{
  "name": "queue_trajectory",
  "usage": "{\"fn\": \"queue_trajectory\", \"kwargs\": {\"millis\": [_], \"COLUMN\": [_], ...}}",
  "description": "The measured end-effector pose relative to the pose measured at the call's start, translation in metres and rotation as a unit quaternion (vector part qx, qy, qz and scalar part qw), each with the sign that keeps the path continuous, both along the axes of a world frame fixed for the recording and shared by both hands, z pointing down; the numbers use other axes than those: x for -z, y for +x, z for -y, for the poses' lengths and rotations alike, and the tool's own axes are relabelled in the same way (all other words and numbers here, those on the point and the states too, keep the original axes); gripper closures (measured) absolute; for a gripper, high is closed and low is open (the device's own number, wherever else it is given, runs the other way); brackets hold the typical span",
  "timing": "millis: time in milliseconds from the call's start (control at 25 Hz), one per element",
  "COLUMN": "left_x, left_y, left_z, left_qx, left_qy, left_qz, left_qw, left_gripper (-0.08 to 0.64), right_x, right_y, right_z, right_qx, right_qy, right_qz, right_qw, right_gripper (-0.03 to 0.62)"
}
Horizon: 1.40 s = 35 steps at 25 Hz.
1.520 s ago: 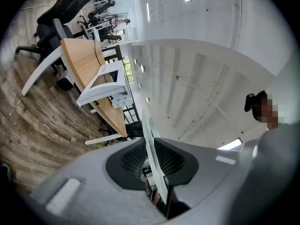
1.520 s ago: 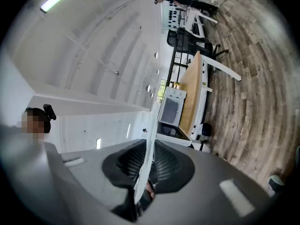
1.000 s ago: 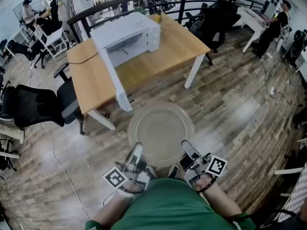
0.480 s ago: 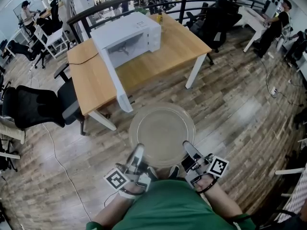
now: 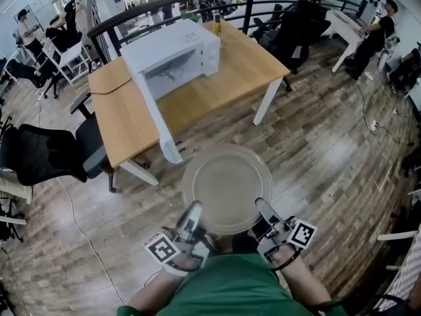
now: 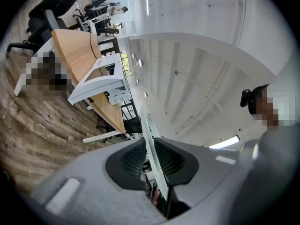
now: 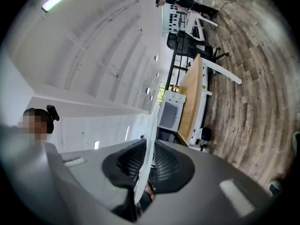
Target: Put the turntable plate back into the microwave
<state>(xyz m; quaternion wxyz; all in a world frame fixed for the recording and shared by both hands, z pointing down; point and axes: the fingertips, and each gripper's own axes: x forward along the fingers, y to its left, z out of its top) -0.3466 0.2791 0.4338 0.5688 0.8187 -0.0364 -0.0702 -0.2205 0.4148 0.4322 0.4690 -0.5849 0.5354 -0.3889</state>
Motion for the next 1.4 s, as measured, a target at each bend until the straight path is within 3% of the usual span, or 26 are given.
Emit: {"fn": "queue_trajectory", "kwargs": {"millis": [240, 440, 880, 1400], "left_x": [-0.006, -0.005, 0.005, 0.0], "left_y": [0.042, 0.097, 0.205, 0.255], "left_z": [0.015, 0.021, 0.02, 0.027], "left_qx": [0.015, 0.047, 0.107, 0.135], "left_qy": [0.004, -0.021, -0.014, -0.014], "left_qz": [0.008, -0.003, -0.001, 0.011], "left_qw": [0.9998, 0.9987, 0.9941, 0.9907], "left_gripper": [0.491, 0.491, 0.491, 0.491], "right_x": [-0.007, -0.004, -0.003, -0.011], "right_y": [0.046, 0.109, 0.23, 0.284], "right_z": [0.019, 0.037, 0.054, 0.069], "right_qx": [0.021, 0.055, 0.118, 0.146], "right_qy": [0.006, 0.012, 0.014, 0.019], "right_qz": [0.005, 0.008, 0.018, 0.036], "right_qw": [1.0, 0.998, 0.993, 0.988], "right_gripper": [0.541, 0.54, 0.541, 0.541]}}
